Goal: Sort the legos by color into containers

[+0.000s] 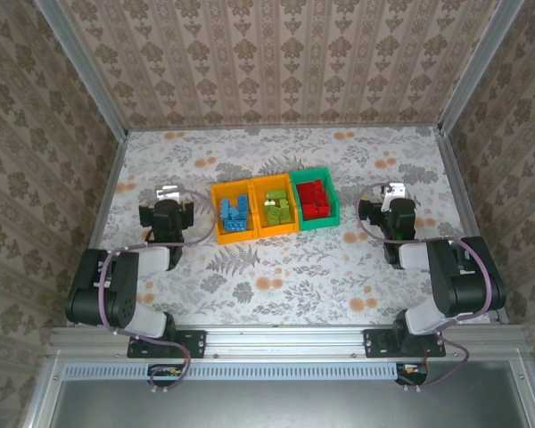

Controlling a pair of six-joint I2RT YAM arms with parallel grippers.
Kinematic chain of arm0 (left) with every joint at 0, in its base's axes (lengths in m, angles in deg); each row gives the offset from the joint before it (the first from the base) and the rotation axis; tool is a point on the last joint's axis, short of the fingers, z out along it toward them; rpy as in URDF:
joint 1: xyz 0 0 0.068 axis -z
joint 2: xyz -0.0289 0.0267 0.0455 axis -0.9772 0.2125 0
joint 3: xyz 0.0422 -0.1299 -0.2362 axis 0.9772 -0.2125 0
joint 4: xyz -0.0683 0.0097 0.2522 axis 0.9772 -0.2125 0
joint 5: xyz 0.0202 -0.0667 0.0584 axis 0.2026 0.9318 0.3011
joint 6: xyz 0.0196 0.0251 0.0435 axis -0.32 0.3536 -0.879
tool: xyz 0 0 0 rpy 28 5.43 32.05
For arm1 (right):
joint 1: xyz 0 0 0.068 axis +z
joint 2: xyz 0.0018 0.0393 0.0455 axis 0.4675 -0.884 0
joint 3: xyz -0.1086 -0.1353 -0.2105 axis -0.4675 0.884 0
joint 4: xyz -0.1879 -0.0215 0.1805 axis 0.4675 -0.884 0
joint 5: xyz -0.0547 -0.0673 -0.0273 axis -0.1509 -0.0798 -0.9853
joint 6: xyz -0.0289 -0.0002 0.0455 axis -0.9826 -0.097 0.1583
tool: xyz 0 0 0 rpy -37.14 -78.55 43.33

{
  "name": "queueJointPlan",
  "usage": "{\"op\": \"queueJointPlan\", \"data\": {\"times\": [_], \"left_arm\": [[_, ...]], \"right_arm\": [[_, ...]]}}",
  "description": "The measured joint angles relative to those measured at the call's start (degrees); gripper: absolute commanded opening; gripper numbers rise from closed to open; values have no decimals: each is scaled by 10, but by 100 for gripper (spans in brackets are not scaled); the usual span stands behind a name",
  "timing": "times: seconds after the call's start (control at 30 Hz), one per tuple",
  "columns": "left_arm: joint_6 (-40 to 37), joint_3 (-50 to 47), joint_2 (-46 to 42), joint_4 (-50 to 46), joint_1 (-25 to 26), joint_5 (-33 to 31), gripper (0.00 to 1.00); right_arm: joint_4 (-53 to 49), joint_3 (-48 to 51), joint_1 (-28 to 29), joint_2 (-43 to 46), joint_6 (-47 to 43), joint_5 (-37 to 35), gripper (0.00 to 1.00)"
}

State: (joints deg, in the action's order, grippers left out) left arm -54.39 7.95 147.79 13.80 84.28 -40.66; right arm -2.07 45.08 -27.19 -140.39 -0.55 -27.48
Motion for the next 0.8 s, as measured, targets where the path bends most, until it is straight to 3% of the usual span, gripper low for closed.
{"op": "queueJointPlan", "data": {"times": [0.1, 0.23, 0.8], "left_arm": [[-8, -15, 23, 52, -29, 80, 96], [-9, -11, 33, 50, -44, 150, 100], [-3, 7, 34, 45, -55, 173, 100]], "right_arm": [[0, 0, 0, 0, 0, 0, 100], [0, 0, 0, 0, 0, 0, 100], [0, 0, 3, 0, 0, 0, 100]]}}
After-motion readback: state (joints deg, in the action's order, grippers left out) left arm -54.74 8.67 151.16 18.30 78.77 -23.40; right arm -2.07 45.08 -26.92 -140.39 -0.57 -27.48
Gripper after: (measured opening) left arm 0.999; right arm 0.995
